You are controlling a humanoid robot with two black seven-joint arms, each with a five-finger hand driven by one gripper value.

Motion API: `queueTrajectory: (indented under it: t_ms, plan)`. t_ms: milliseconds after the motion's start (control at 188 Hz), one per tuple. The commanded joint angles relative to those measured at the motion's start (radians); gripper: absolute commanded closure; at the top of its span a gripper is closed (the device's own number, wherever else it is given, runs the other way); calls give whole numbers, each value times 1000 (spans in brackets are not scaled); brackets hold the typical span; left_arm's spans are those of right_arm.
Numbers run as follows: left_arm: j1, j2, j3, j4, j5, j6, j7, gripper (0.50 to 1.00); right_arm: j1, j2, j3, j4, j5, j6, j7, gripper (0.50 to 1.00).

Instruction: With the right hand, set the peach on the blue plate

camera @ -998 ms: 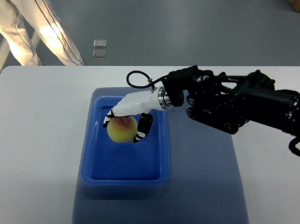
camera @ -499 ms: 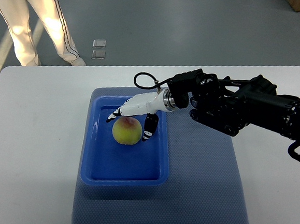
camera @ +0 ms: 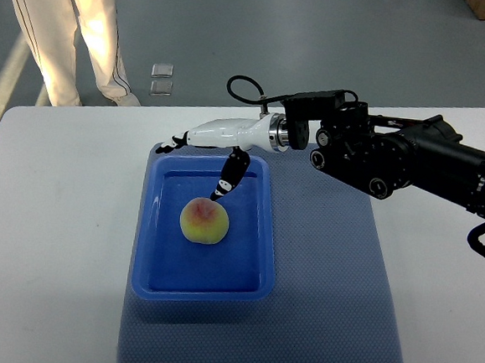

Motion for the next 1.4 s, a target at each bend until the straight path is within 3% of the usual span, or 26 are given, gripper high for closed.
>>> queueTrajectory:
  t_ms: [0, 127, 552, 802, 987, 1396]
  plan:
    - [0, 0, 0, 1, -2, 0, 0, 500, -40, -51, 36, -4, 55, -6, 0, 570]
    - [0, 0, 0, 1, 0, 0, 0, 500, -123, -111, 145, -8, 159, -4, 0, 570]
    - [0, 0, 0, 1, 0, 0, 0, 500, -411, -102, 676, -139, 709, -21, -6, 570]
    - [0, 0, 0, 1, 0, 0, 0, 500, -477, -53, 687, -238, 954, -75, -25, 570]
    - [0, 0, -1, 1, 0, 0, 0, 500, -499, -25, 682, -248, 1032, -148, -37, 570]
    - [0, 0, 0, 1, 0, 0, 0, 500, -540, 32, 694, -241, 1040, -154, -10, 570]
